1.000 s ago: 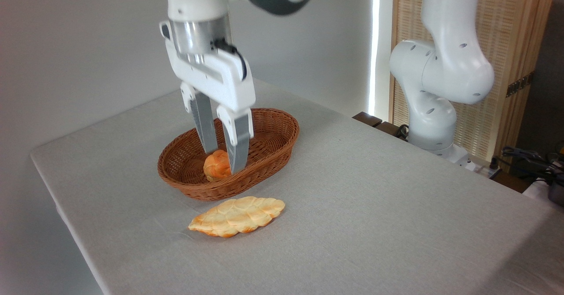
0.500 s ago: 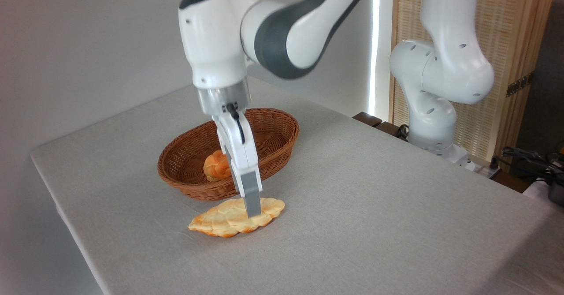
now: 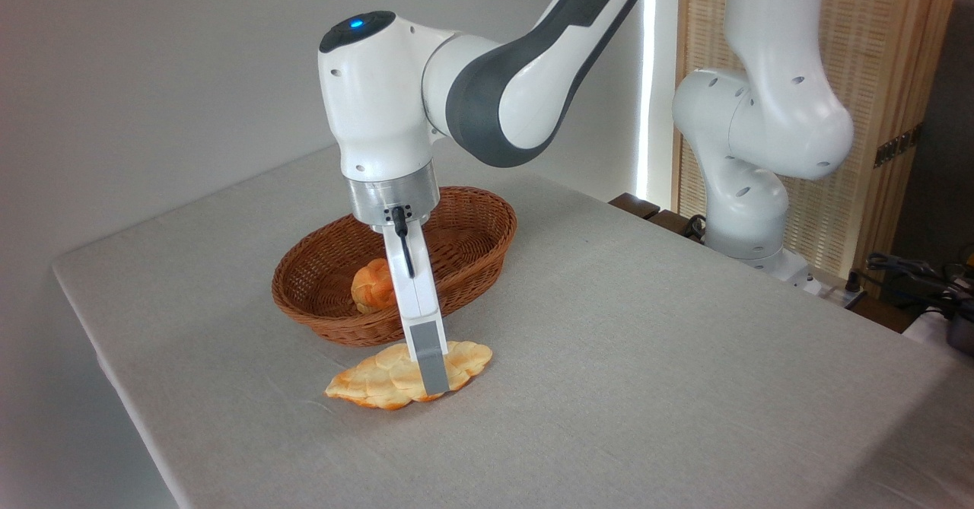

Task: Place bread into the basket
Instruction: 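Lower the gripper onto the flat golden loaf and close on it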

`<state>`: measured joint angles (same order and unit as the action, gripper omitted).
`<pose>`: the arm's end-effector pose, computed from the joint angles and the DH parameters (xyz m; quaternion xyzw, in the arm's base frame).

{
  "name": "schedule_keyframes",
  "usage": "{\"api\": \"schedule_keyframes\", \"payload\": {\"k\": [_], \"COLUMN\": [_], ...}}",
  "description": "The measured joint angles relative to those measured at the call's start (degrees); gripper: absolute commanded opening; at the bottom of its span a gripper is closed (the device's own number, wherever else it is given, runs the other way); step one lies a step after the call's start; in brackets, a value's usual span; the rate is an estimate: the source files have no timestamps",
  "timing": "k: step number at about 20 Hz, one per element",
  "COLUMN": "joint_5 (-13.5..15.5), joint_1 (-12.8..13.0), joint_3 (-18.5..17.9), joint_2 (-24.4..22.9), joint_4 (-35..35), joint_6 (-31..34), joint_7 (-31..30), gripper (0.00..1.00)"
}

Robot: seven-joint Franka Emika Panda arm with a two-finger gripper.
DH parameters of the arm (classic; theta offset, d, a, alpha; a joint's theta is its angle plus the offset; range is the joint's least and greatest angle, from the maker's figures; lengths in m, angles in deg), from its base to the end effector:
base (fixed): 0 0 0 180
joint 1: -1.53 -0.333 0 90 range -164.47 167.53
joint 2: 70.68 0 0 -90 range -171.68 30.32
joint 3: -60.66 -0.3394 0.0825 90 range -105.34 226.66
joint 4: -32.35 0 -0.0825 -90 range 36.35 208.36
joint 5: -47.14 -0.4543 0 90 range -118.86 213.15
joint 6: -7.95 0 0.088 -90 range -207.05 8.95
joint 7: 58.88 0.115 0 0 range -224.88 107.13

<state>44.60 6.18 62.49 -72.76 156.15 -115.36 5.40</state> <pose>0.5876 -0.0647 0.3940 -0.8081 0.5885 -0.0028 0.0236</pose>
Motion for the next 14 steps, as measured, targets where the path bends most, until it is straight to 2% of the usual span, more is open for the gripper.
{"api": "schedule_keyframes", "payload": {"k": [4,9,14], "joint_5": [-1.23,-1.48,-1.51], "joint_1": [0.00,0.01,0.01], "joint_3": [0.02,0.05,0.05], "joint_2": [0.27,0.43,0.46], "joint_4": [0.34,0.36,0.37], "joint_6": [-0.65,-0.65,-0.65], "joint_7": [3.35,6.17,6.51], "gripper": [0.20,0.19,0.19]}}
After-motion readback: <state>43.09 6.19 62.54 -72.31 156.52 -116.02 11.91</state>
